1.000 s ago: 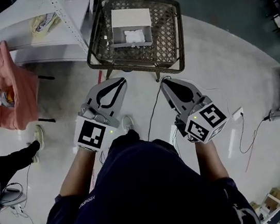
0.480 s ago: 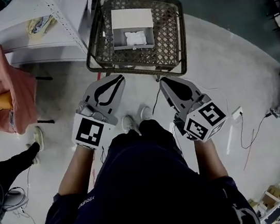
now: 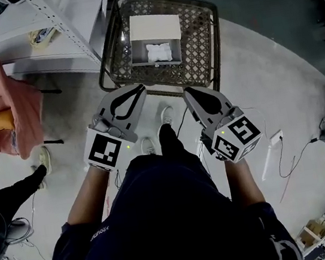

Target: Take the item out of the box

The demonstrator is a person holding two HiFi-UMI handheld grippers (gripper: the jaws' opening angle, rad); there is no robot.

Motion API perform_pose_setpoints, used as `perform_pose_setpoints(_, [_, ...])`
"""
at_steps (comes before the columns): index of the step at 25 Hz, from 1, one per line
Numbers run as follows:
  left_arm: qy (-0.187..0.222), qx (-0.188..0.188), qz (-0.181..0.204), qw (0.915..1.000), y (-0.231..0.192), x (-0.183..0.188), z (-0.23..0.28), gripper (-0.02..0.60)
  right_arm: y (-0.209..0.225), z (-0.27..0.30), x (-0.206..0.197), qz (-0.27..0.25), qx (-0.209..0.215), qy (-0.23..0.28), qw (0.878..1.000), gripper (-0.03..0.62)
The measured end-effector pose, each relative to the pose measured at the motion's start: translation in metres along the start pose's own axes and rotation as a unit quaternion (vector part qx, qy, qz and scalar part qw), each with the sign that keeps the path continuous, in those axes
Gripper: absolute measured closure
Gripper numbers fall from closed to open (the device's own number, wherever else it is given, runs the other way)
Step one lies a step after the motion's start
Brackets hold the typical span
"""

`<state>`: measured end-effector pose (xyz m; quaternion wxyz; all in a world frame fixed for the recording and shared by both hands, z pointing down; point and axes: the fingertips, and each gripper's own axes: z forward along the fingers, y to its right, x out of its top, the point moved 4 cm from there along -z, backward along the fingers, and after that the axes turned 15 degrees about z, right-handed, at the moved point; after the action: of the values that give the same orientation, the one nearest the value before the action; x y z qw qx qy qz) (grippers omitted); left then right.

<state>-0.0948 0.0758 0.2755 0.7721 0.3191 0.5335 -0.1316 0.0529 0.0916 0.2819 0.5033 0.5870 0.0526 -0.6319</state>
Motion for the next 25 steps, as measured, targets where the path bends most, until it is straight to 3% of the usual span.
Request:
perform_pose_setpoints(16, [-0.059,0.010,-0.019,0.9981,-0.060,-0.036,0.135,0.569,0.116,0.075,0.058,0.001,0.041,-0.061,0.997,0.569])
perform_pose_setpoints(25, [-0.099,-0.034,-0.031,0.9941,-0.068,-0.089,0.185,0.569,0.162,0.110,0.059,0.021,0.036,-0.080,0.996,0.569])
